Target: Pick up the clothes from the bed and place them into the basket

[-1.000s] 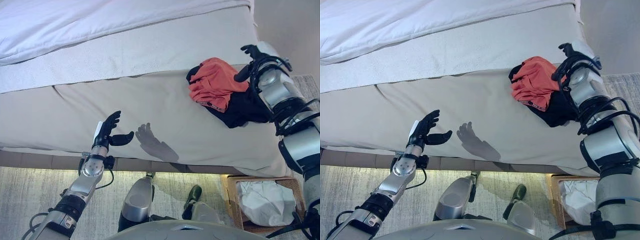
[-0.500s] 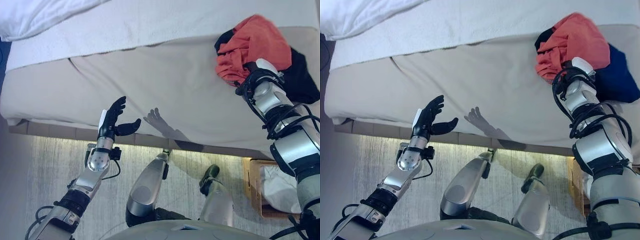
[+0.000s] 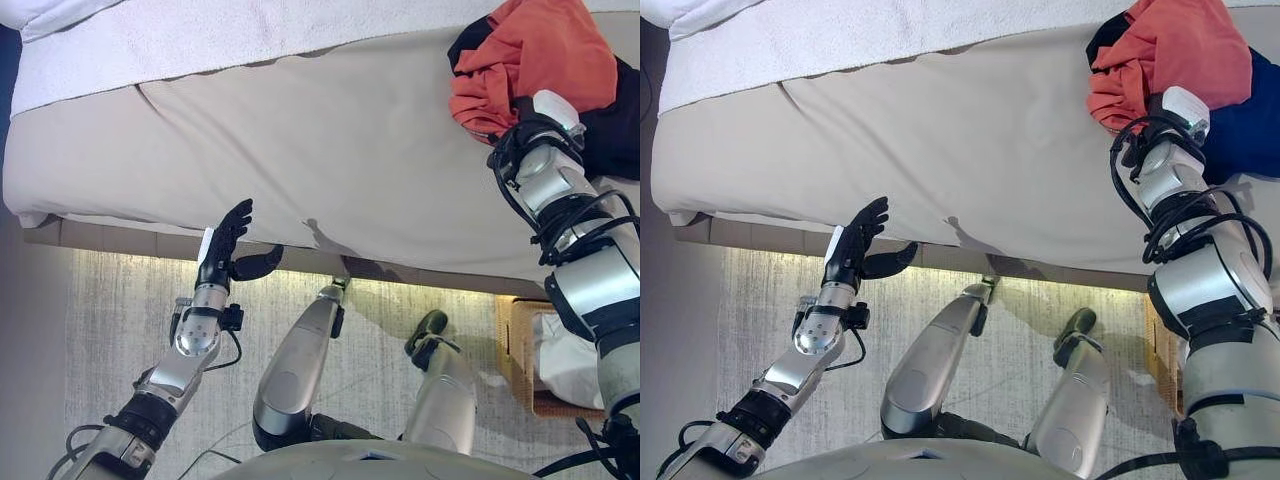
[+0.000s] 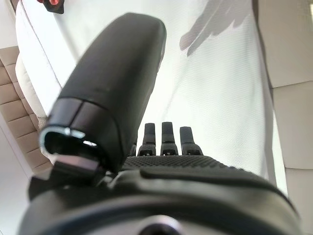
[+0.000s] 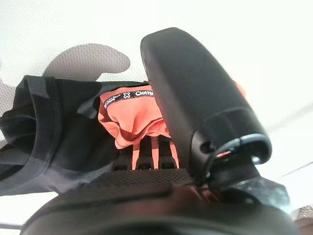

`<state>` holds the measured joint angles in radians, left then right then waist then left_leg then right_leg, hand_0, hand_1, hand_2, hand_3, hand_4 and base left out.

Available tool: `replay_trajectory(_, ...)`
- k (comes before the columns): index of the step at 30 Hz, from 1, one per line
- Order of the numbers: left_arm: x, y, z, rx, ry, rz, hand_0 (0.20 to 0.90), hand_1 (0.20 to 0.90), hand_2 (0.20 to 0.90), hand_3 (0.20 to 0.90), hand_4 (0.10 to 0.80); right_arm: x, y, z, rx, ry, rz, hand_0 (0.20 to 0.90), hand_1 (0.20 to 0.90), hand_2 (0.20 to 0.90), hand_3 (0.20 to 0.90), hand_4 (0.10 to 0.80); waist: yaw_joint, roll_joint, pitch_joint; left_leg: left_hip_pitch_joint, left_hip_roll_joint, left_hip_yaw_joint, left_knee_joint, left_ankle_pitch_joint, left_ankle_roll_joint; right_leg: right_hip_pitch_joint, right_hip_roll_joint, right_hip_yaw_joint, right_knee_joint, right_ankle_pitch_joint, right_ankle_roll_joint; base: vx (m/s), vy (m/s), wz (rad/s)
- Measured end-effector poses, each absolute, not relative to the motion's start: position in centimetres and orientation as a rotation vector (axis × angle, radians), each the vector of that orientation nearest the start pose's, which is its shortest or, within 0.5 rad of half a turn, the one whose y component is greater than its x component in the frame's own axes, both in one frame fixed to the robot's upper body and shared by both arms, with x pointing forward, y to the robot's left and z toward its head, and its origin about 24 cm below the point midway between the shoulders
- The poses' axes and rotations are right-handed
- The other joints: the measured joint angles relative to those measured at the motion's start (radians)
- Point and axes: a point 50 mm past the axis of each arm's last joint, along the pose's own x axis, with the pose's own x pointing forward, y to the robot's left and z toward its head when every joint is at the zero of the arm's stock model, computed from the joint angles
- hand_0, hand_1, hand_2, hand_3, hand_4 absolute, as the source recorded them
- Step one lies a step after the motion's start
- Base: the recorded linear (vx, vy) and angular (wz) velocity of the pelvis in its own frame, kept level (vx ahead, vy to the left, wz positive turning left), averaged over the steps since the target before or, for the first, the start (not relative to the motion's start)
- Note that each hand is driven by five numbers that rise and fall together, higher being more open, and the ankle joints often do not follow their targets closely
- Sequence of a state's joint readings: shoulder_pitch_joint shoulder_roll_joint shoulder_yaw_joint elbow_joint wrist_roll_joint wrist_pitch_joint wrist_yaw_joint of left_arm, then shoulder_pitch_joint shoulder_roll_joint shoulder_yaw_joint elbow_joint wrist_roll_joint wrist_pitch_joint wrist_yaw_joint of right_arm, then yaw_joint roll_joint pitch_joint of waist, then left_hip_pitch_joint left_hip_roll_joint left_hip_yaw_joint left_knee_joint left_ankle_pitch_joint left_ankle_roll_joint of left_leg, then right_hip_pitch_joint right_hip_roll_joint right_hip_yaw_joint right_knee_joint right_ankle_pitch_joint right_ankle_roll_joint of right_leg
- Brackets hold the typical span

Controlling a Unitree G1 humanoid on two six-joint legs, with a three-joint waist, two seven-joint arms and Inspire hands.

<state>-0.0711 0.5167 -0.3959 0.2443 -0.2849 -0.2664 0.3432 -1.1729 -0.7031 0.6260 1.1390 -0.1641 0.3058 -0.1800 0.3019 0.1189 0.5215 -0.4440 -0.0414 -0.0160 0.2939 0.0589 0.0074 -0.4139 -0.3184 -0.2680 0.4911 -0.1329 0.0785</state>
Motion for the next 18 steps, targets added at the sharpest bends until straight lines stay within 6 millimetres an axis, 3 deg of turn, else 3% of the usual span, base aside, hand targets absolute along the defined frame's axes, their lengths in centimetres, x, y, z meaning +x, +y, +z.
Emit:
replay_trajectory(3,25.2,19.7,2.1,0.259,-0.001,0.028,0.9,0.9,0.9,0.9,0.8,39.6,-30.1,20.8,-1.176,0.254,-0.497,0.441,0.441,0.441,0.365,0.265,-0.001,0.0,0.0,0.0,0.0,0.002,0.003,0.001,0.001,0.001,0.0,0.002,0.0,0.0,0.0,0.0,0.0,0.0)
replay_trajectory(5,25.2,19.7,2.1,0.259,-0.002,0.027,0.9,0.9,0.9,0.9,0.8,39.4,-30.4,20.9,-1.177,0.254,-0.505,0.3,0.3,0.3,0.2,0.1,-0.003,0.0,0.0,0.002,0.001,0.005,0.012,0.0,0.002,0.006,0.001,0.004,-0.002,0.001,0.0,0.018,-0.005,-0.02)
replay_trajectory(18,25.7,19.6,2.6,0.261,-0.019,0.025,0.9,0.9,0.9,0.9,0.8,39.2,-30.9,20.8,-1.144,0.254,-0.489,0.3,0.3,0.3,0.2,0.1,-0.035,-0.007,0.009,0.208,0.024,0.028,-0.083,-0.001,0.005,0.226,0.041,-0.004,-0.156,0.04,0.004,0.022,-0.004,-0.07)
